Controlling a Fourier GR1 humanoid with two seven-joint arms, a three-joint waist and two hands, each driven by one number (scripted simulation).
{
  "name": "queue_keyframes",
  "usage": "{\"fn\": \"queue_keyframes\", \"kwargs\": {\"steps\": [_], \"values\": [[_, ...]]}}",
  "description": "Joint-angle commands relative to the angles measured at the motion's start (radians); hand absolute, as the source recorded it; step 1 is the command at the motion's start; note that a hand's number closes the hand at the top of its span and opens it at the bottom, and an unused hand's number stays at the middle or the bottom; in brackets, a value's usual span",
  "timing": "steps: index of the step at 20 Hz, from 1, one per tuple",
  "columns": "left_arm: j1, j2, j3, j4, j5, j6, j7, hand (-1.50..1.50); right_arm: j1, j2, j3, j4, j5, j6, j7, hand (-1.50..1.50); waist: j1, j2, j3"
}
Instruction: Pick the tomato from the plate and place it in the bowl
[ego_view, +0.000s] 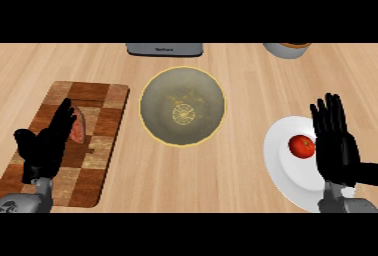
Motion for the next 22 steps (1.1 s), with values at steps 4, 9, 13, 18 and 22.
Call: {"fn": "queue_keyframes", "kwargs": {"steps": [4,9,13,18,22], "values": [[-0.102,0.072,0.033,-0.014,0.077,-0.160,0.056,0.00,-0.059,-0.130,-0.117,0.195,-0.052,0.081,0.101,1.50,-0.004,-0.010,0.031],[-0.128,0.038,-0.022,-0.034,0.104,-0.205,0.100,0.00,0.023,-0.171,-0.006,0.269,0.310,-0.138,-0.047,-1.50,-0.006,-0.008,0.031],[-0.108,0.036,0.002,-0.036,0.111,-0.248,0.098,0.00,0.011,-0.068,0.025,0.285,0.317,-0.113,-0.243,-1.50,-0.007,-0.014,0.030],[-0.109,0.035,0.047,0.003,0.119,-0.281,0.076,0.00,0.073,-0.143,0.068,0.033,0.440,-0.205,-0.049,-1.50,-0.015,-0.016,0.029],[-0.109,0.045,0.051,0.003,0.123,-0.286,0.079,0.00,0.062,-0.316,0.077,-0.090,0.546,-0.193,0.278,-1.50,-0.022,-0.018,0.025]]}}
